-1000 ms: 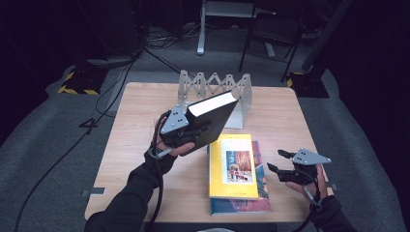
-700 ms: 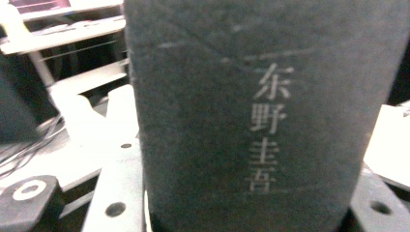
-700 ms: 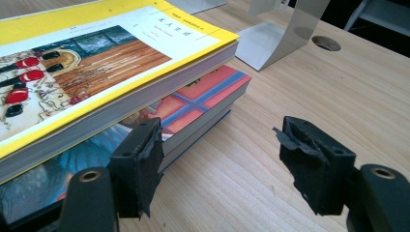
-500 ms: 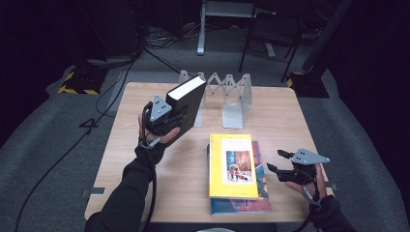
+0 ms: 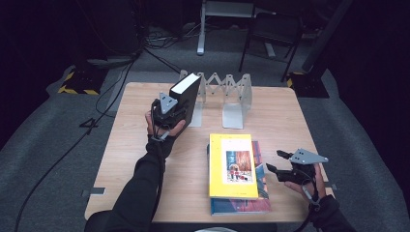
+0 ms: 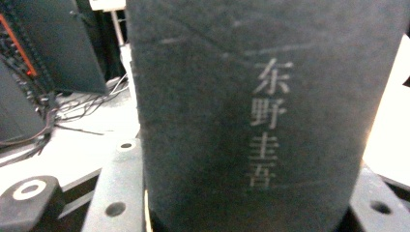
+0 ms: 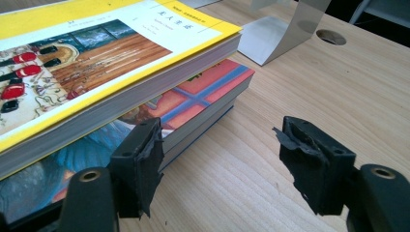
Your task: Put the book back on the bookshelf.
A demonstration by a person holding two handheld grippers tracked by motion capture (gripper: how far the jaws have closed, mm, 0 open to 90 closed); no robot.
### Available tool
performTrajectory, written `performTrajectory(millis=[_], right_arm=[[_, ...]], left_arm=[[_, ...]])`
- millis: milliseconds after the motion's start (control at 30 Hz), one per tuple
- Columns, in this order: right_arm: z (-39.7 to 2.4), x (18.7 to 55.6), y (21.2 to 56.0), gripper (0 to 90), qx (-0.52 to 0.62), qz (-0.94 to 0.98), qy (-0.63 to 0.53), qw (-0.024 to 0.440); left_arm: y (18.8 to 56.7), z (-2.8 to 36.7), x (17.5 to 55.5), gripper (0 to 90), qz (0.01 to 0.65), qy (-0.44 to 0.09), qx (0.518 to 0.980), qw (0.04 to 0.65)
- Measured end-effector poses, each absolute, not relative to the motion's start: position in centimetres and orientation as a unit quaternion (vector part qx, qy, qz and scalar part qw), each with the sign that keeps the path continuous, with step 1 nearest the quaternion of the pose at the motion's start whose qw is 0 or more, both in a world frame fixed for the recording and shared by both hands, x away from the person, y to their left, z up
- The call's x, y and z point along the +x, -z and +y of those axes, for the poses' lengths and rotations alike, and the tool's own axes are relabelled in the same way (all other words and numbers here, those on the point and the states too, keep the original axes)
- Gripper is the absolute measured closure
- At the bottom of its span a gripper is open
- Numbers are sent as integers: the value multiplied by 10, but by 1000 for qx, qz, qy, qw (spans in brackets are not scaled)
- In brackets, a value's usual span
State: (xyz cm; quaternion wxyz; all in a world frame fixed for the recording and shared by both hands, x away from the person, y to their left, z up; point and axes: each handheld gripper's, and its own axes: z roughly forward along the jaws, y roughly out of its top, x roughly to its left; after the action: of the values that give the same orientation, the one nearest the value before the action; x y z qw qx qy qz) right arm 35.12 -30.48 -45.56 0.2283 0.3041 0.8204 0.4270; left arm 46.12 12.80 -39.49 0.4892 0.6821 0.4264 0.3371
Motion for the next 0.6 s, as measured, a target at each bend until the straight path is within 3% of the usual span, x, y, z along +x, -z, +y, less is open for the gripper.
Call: performTrajectory(millis=[600], right_arm=[[-303, 351, 457, 328, 303, 825, -421, 225]], left_arm=[[422, 122, 466, 518, 476, -349, 625, 511]])
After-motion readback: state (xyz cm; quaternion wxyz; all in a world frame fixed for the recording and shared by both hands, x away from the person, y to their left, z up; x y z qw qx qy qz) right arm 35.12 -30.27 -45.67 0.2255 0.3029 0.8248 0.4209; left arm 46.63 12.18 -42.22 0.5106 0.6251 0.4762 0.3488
